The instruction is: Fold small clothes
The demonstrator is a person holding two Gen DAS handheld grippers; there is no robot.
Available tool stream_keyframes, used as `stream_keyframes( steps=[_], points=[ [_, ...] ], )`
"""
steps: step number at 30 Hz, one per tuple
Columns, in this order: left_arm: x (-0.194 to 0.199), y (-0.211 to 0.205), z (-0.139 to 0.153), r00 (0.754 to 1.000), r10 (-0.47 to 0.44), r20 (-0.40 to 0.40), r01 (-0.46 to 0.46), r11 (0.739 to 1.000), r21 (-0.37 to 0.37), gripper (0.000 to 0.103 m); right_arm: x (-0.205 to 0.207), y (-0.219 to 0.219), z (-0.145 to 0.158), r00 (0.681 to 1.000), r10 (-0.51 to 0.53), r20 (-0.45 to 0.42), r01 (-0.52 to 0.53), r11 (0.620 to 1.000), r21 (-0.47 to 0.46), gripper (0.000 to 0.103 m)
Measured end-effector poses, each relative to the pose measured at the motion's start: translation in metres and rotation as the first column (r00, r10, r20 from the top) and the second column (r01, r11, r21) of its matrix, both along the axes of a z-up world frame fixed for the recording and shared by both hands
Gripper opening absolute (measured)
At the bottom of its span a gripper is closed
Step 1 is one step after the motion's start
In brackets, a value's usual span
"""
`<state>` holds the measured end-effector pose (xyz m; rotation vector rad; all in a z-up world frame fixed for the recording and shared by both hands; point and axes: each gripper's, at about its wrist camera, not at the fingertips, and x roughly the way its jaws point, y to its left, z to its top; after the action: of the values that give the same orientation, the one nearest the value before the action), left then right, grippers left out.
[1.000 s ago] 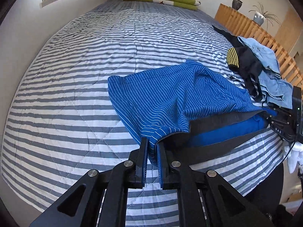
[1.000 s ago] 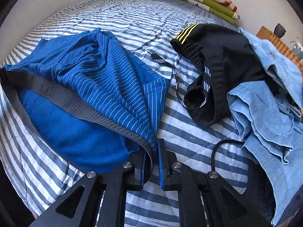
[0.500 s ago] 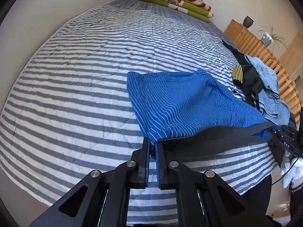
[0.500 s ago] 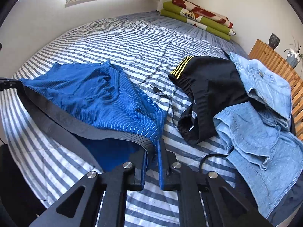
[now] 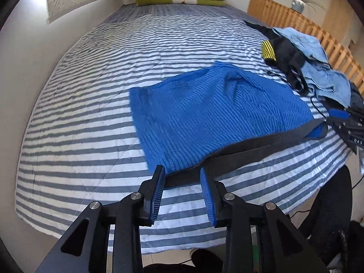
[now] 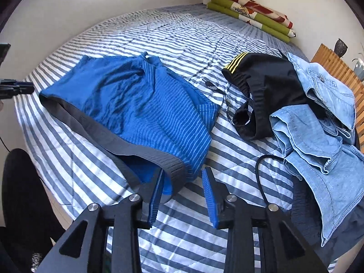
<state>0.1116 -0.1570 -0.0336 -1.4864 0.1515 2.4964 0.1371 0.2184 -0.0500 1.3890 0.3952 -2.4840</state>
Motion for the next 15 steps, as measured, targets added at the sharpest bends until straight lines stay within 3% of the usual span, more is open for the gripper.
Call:
stream_keyframes(
  steps=[4,6,11,15],
  points=[
    [-0.009,0.046,-0.009,0.994,-0.104,0.03,0.105,0.994,-0.009,0.036,-0.006,0.006,0.002,0.999,-0.039,-0.003,0.039,0.999,-0.005,0.031],
    [-0.013,0.064,-0.015,0.989,-0.143,0.038,0.144,0.99,-0.01,0.036,-0.008,0.013,0.004,0.997,-0.069,0.02,0.07,0.996,-0.055,0.031],
    [-0.037,0.086,-0.025,0.987,-0.144,0.064,0.14,0.988,0.059,0.036,-0.002,0.012,0.007,0.997,-0.017,0.076,0.033,0.977,-0.211,0.025],
    [-0.053,0.111,-0.033,0.983,-0.171,0.073,0.167,0.984,0.064,0.036,-0.015,-0.011,-0.018,0.992,-0.007,0.128,0.033,0.979,-0.202,0.019]
  ],
)
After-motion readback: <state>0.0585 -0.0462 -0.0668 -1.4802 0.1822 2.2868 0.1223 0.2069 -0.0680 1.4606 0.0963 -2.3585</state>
